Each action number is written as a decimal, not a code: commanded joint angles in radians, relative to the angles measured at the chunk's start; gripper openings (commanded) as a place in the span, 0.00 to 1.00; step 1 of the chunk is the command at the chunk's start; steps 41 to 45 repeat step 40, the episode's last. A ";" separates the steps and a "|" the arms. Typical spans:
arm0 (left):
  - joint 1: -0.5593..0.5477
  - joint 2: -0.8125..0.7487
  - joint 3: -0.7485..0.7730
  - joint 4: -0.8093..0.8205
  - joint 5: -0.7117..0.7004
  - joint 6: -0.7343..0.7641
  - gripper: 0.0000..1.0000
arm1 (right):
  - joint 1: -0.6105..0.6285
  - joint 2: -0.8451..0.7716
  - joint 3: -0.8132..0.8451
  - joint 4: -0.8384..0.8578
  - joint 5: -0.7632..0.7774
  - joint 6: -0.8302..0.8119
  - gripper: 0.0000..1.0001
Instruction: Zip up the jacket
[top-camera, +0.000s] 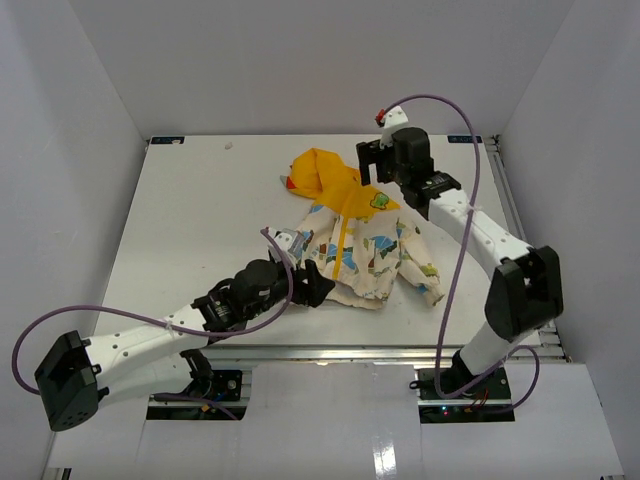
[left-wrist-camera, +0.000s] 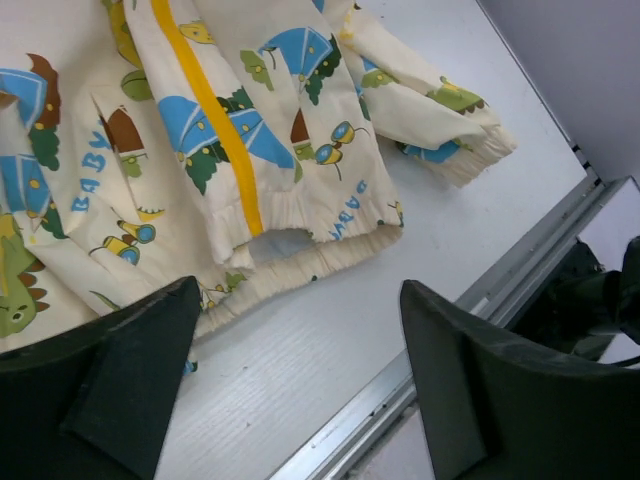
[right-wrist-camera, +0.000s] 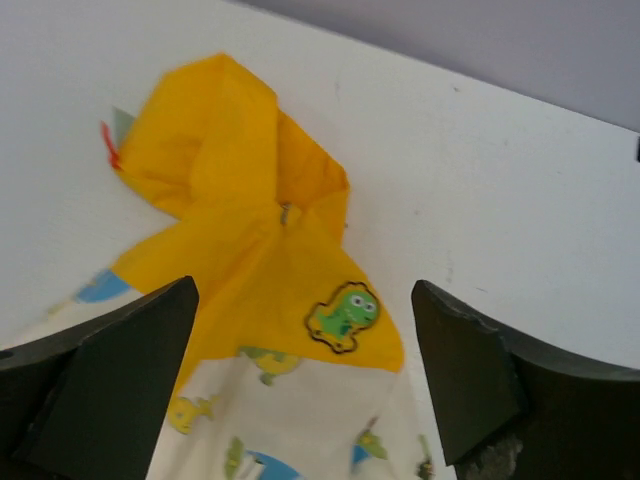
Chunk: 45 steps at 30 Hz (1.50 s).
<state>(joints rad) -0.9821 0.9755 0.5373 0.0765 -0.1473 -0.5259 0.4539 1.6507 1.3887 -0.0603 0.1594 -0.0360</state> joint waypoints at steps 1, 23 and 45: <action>0.000 -0.007 -0.028 0.017 -0.080 0.109 0.96 | 0.015 -0.278 -0.283 -0.058 -0.050 0.272 0.90; 0.003 -0.389 -0.160 0.035 -0.233 0.123 0.98 | 0.043 -0.902 -0.791 -0.115 -0.145 0.380 0.90; 0.005 -0.290 -0.084 0.060 -0.253 0.081 0.98 | 0.043 -1.054 -0.804 -0.117 -0.220 0.357 0.90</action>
